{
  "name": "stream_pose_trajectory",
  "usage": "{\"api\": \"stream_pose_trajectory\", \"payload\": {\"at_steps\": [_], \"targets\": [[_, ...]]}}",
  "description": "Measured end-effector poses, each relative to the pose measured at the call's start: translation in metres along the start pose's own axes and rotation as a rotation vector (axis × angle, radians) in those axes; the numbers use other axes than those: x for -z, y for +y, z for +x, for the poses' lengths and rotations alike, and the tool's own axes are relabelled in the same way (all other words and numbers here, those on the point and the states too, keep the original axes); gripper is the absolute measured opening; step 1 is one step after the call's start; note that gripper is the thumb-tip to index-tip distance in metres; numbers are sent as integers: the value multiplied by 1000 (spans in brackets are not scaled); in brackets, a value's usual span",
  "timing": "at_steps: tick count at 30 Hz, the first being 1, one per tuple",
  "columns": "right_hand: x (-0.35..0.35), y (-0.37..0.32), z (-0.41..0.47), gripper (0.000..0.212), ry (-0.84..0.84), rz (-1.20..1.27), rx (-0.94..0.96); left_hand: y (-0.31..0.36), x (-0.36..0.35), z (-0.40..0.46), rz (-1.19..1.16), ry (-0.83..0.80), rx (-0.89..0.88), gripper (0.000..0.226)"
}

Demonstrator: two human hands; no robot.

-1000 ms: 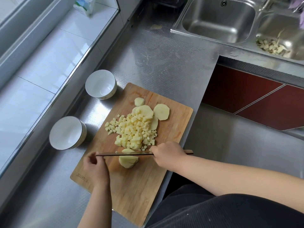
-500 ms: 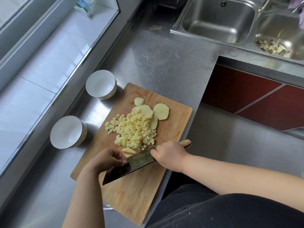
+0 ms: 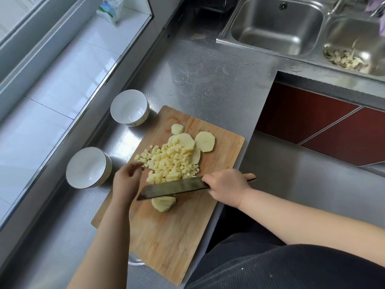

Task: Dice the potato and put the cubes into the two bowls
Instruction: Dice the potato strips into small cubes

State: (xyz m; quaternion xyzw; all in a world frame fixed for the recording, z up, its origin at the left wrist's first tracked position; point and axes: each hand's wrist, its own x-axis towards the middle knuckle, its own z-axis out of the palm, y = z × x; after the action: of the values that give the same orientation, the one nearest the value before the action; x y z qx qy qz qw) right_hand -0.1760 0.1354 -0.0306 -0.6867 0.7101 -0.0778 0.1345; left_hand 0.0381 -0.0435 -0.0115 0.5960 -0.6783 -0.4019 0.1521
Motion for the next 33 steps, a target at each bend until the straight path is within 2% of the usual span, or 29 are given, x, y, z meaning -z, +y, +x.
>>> {"api": "stream_pose_trajectory", "payload": {"at_steps": [3,5,7,10,13,17,25,33], "targets": [[10,-3,5,27,-50,120,-191,-4,3,-3,70,189,-13,21],[13,-8,9,29,-24,210,-307,-10,0,-10,259,222,-149,18],[16,-11,14,28,-13,276,-377,-17,-7,-18,464,42,-337,24],[22,-12,22,27,-23,327,-412,-28,-18,-33,788,-334,-498,57],[26,-13,26,27,-28,335,-420,-39,-23,-43,953,-474,-551,77],[24,-17,25,28,-65,349,-402,-41,-24,-39,1013,-528,-532,85],[19,-16,24,31,-133,340,-394,-50,-24,-28,1039,-612,-568,78],[19,-15,25,30,-161,335,-415,-57,-24,-31,967,-596,-521,67]]}}
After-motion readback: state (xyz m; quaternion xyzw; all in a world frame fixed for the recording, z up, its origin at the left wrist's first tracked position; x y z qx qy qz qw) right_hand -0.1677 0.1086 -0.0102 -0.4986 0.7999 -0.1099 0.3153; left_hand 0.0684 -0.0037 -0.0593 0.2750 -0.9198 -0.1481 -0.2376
